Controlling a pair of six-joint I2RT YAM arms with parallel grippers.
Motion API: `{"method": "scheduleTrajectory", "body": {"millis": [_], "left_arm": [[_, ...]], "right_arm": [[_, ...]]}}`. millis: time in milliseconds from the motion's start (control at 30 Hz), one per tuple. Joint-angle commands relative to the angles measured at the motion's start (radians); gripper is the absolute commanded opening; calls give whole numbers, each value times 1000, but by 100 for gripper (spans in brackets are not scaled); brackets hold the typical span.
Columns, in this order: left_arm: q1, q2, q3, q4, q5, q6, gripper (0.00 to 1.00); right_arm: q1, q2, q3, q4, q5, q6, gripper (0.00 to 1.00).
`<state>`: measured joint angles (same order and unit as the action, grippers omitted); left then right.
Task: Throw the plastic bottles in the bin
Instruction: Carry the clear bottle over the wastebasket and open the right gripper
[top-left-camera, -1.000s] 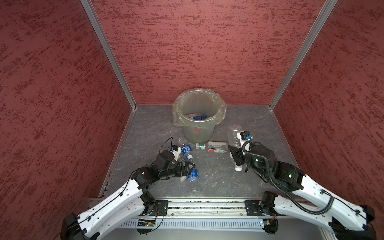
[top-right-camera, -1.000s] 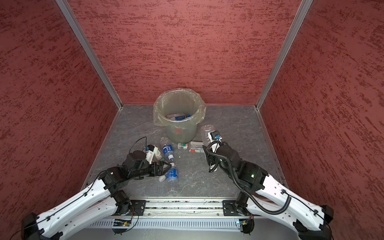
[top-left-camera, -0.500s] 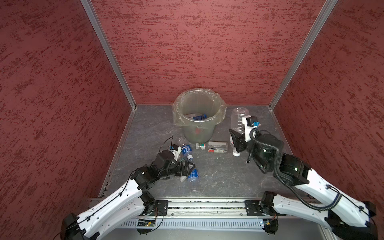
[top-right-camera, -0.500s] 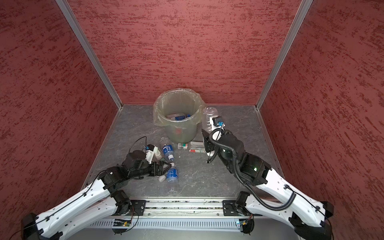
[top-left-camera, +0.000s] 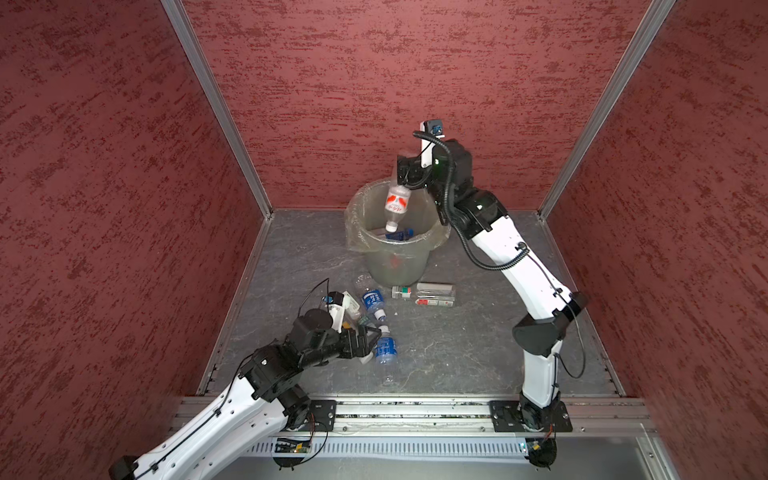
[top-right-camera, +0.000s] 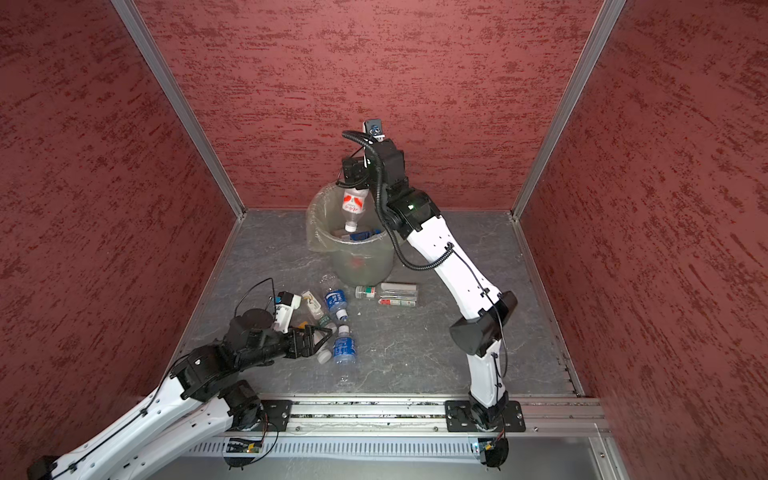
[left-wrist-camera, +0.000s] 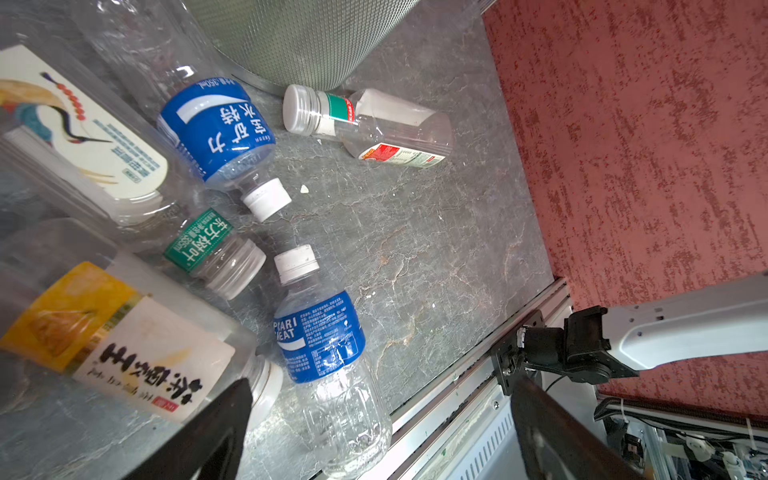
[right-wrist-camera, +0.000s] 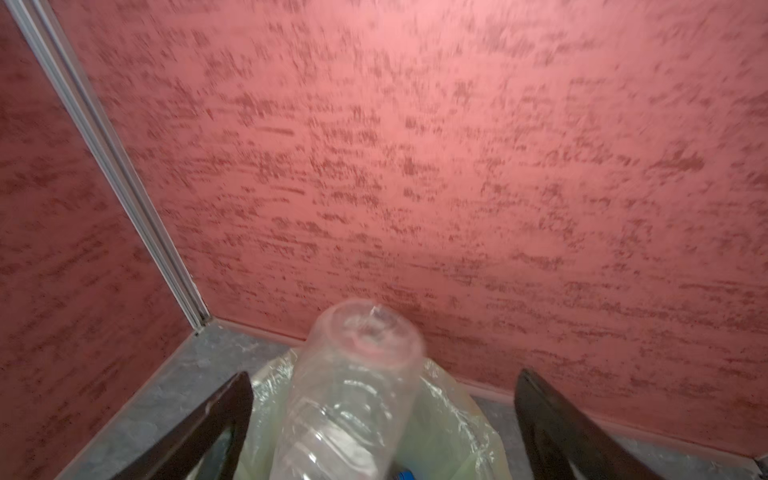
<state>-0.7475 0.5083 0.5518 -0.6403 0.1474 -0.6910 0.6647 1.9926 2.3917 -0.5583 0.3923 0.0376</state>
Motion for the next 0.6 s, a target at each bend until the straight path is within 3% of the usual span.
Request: {"method": "scheduleTrajectory", "body": {"millis": [0, 200, 567], "left_arm": [[-4, -30, 3, -75, -39, -14, 98], [-5, -26, 4, -89, -50, -6, 98], [-5, 86, 65, -168, -181, -50, 97]], "right_arm": [[5, -63, -6, -34, -15, 12, 99], [6, -168, -85, -43, -22, 16, 99], [6, -551, -643, 15, -62, 73, 87]]}}
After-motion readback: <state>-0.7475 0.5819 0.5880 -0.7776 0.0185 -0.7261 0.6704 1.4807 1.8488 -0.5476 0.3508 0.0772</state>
